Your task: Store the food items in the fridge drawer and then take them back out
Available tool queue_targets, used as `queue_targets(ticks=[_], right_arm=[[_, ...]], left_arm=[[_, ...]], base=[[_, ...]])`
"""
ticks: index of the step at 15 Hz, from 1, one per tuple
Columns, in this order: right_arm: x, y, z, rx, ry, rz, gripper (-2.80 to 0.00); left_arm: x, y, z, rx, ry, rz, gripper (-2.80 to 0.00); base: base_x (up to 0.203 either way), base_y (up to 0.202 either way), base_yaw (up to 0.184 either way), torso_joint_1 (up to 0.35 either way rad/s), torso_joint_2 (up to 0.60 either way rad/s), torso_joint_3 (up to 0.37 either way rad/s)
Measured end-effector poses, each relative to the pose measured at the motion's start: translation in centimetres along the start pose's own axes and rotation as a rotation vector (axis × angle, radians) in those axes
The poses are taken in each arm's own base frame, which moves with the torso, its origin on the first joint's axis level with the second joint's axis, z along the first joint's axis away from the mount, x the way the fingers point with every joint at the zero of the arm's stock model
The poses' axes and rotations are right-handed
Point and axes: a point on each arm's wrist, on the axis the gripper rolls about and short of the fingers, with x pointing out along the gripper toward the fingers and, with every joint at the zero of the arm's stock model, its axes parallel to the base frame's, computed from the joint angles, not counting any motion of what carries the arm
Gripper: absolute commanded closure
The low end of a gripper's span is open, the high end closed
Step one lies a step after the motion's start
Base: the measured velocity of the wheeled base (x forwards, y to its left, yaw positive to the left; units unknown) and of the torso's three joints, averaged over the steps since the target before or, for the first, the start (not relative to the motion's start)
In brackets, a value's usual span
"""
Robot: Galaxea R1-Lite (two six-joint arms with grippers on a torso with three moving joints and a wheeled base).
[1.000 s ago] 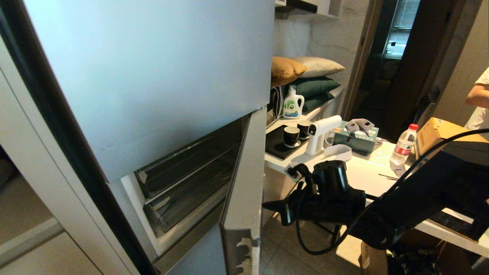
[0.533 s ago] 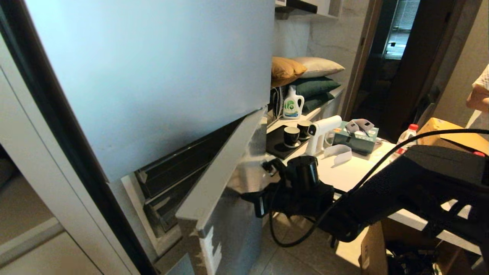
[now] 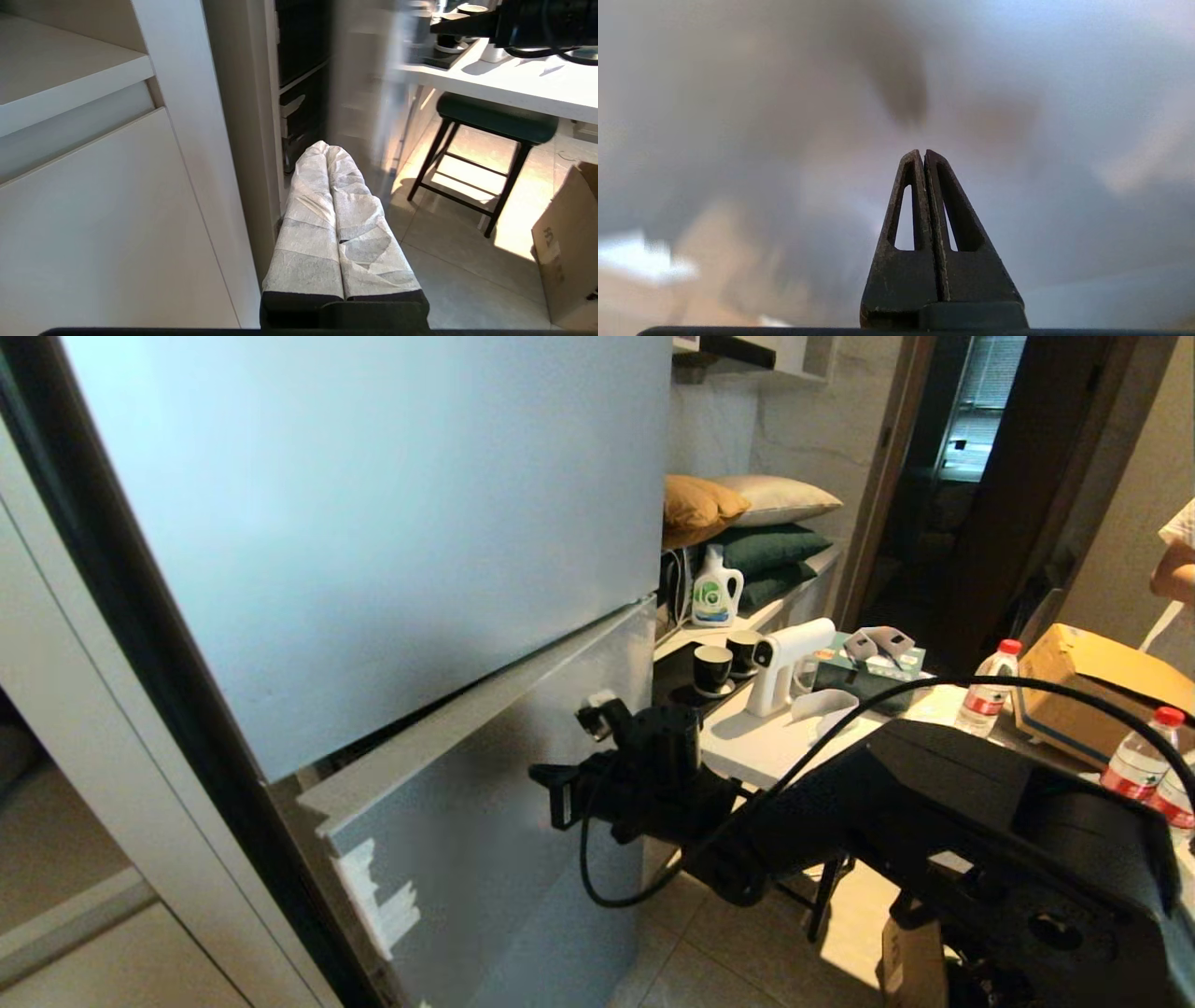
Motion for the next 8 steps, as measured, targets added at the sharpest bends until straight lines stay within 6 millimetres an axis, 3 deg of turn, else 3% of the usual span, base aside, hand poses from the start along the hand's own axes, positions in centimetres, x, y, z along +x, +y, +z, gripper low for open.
queue_targets(ticks=[4, 8], right_arm=[[1.2, 0.4, -1.0, -0.010, -0.028, 0.021, 0.00], [0.2, 0.7, -1.4, -0.008, 0.009, 0.012, 0.00]], left_arm=[[0.0, 0.0, 0.0, 0.000, 0.000, 0.000, 0.00], [0.0, 0.0, 0.0, 0.000, 0.000, 0.000, 0.00]], base=[[0.000, 0.000, 0.000, 0.000, 0.00, 0.000], [0.000, 0.000, 0.000, 0.000, 0.00, 0.000]])
